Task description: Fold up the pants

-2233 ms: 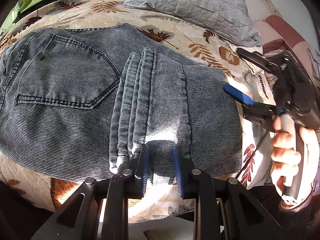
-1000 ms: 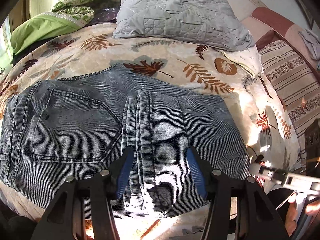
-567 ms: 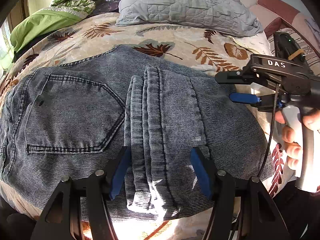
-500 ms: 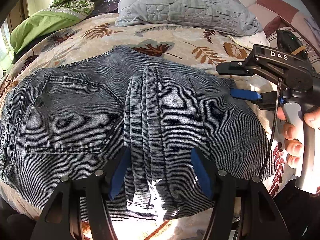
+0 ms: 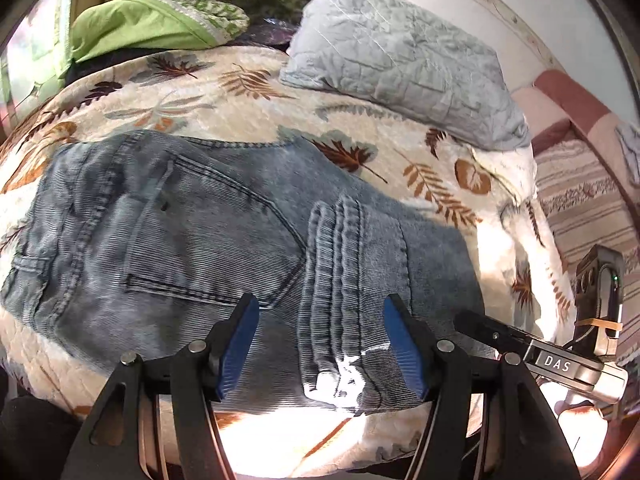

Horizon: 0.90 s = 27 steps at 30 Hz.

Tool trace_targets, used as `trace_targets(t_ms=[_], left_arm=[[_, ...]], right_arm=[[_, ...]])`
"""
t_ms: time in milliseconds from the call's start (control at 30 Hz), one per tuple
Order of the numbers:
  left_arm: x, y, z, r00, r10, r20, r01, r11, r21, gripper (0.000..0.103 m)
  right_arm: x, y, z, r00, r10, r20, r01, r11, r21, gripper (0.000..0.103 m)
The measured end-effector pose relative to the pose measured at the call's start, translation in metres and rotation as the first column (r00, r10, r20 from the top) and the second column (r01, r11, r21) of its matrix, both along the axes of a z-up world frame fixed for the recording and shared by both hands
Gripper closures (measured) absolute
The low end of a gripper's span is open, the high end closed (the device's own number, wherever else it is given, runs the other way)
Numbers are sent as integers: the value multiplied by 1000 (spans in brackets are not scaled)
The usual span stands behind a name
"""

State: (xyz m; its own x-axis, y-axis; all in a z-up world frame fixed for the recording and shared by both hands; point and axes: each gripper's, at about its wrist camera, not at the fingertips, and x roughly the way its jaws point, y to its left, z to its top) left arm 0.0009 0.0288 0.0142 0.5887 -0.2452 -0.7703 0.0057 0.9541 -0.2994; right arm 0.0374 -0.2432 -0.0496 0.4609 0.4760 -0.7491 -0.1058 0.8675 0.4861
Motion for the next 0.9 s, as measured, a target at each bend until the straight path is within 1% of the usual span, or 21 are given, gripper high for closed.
trace_targets(t_ms=[33, 100, 133, 167, 200, 267, 367, 433, 467, 533, 600, 700, 800, 900], left_arm=[[-7, 15, 5, 999, 38, 14, -37, 999, -27, 35], [-21, 49, 10, 989, 142, 33, -139, 986, -88, 30], [-27, 68, 11, 979, 203, 31, -198, 973, -121, 28], [-34, 88, 9, 965, 261, 25, -253, 954, -162, 28], [-40, 107, 6, 950, 313, 16, -303, 931, -205, 28], [-49, 141, -3, 913, 408, -24, -399, 875, -274, 28], [-59, 182, -23, 864, 492, -105, -494, 789, -365, 28], [-62, 198, -38, 844, 511, -164, -527, 735, -426, 27], [-61, 203, -45, 839, 510, -187, -535, 714, -453, 27], [-57, 210, -55, 843, 493, -218, -529, 681, -506, 27], [-52, 214, -62, 848, 475, -235, -520, 661, -541, 27], [-47, 217, -68, 852, 462, -248, -515, 648, -561, 27], [-45, 220, -68, 853, 461, -245, -511, 639, -576, 27], [-44, 223, -70, 854, 458, -245, -508, 636, -581, 27]], right_arm=[[1, 4, 6, 1000, -1, -10, 1, 1000, -18, 25], [-4, 11, 22, 999, 18, 28, -18, 1000, 3, 25], [-7, 16, 29, 998, 32, 50, -32, 999, 13, 25], [-11, 23, 34, 997, 49, 65, -51, 998, 23, 25], [-14, 29, 39, 995, 65, 73, -67, 997, 36, 25], [-23, 47, 42, 990, 110, 85, -115, 992, 54, 25], [-25, 76, 40, 983, 170, 71, -174, 983, 55, 25], [-25, 95, 37, 976, 210, 63, -214, 975, 57, 25], [-24, 104, 36, 972, 227, 57, -230, 972, 54, 25], [-22, 120, 34, 965, 255, 54, -258, 965, 54, 25], [-17, 135, 33, 961, 272, 46, -274, 960, 49, 25], [-7, 152, 36, 958, 285, 41, -287, 955, 79, 25], [4, 166, 39, 953, 303, 24, -303, 939, 161, 25], [21, 180, 37, 953, 303, -30, -287, 927, 243, 25]])
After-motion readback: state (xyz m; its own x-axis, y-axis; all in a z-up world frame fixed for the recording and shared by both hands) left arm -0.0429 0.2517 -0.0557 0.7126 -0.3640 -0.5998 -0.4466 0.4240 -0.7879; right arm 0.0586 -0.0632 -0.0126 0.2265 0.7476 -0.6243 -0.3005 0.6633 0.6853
